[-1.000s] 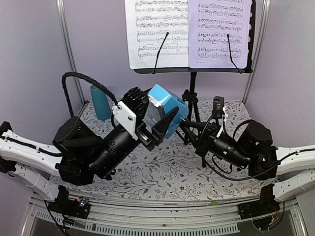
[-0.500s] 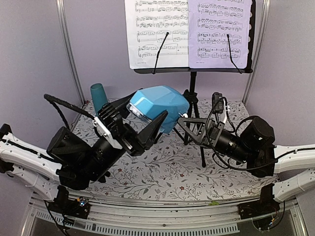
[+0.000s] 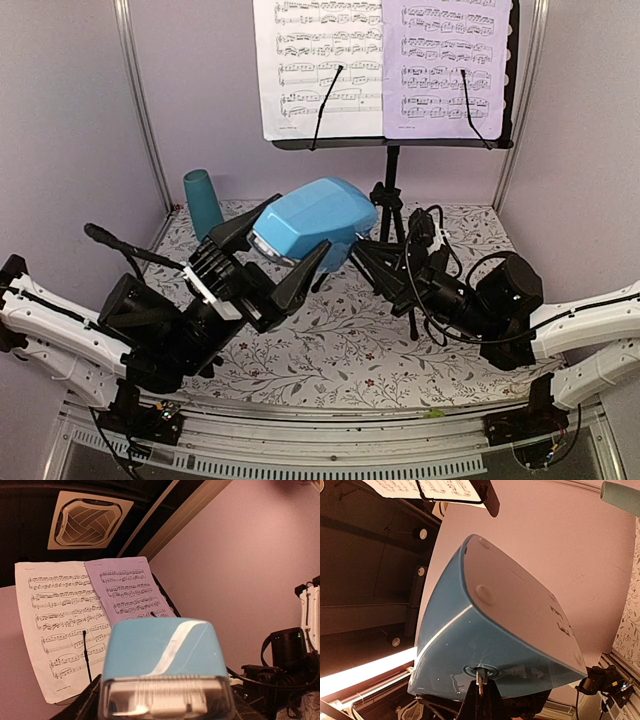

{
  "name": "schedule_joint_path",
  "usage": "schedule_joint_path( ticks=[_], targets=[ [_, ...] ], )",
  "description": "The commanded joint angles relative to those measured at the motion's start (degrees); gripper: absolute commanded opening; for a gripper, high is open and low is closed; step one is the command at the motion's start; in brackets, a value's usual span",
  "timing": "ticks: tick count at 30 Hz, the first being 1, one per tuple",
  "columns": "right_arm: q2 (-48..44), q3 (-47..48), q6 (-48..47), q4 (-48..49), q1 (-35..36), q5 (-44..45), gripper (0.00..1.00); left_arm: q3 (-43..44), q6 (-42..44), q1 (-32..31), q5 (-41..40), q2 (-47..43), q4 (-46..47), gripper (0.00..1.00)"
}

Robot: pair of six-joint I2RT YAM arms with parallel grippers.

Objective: Set up the instrument practice props
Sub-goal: Screw the knob on the metronome onto the metronome.

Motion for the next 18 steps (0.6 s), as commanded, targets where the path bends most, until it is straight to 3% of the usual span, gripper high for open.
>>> schedule_joint_path(
  ticks=[1, 11, 15, 18],
  targets=[
    [1.4, 0.1, 10.1, 13.5, -1.2, 4.1, 0.0, -2.5, 0.6, -1.3, 7.6, -0.6, 5.7, 0.0],
    [4.4, 0.9, 15.0, 17.5, -1.1, 5.2, 0.0, -6.4, 3.3, -1.0, 9.6, 1.6, 14.9, 0.0],
    [3.0, 1.3, 12.7, 13.4, -1.2, 4.6, 0.0, -6.5, 2.2, -1.0, 7.3, 2.0, 15.2, 0.0],
    [-0.3, 0.7, 9.0, 6.9, -1.2, 5.3, 0.2, -6.5, 1.2, -1.0, 4.4, 1.5, 15.1, 0.0]
  ],
)
